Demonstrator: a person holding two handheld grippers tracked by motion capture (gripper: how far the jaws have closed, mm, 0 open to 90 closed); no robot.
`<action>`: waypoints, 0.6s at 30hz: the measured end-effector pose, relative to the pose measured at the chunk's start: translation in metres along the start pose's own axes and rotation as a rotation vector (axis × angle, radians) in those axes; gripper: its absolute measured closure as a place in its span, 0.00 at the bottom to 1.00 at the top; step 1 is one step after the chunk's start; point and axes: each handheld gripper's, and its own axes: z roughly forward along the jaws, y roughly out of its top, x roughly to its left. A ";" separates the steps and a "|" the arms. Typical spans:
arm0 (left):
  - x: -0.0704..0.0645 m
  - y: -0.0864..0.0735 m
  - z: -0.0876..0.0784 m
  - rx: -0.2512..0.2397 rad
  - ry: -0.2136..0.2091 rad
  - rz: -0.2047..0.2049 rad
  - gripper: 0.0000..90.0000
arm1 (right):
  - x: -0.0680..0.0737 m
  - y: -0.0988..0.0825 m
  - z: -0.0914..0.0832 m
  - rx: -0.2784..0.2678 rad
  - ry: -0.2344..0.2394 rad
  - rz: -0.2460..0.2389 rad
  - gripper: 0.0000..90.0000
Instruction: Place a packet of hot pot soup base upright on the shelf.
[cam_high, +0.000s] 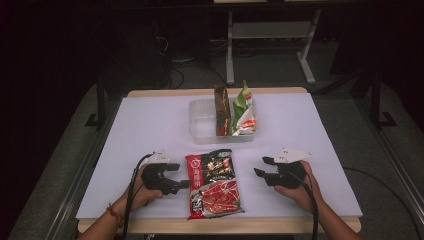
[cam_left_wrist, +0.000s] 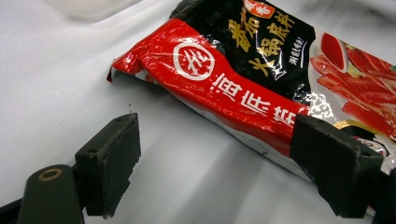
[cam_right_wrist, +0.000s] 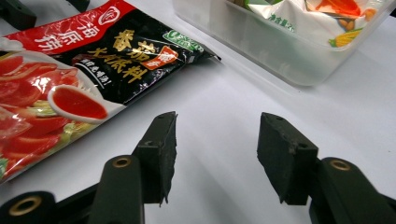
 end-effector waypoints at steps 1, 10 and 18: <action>0.001 0.000 0.000 0.002 -0.004 0.000 0.18 | 0.000 0.000 -0.001 -0.005 0.005 0.004 0.52; 0.006 0.004 0.003 0.013 -0.051 -0.030 0.17 | 0.005 0.000 -0.001 -0.005 0.071 0.039 0.49; 0.001 0.009 0.018 0.042 -0.084 -0.013 0.16 | 0.012 0.002 0.006 0.007 0.124 0.048 0.46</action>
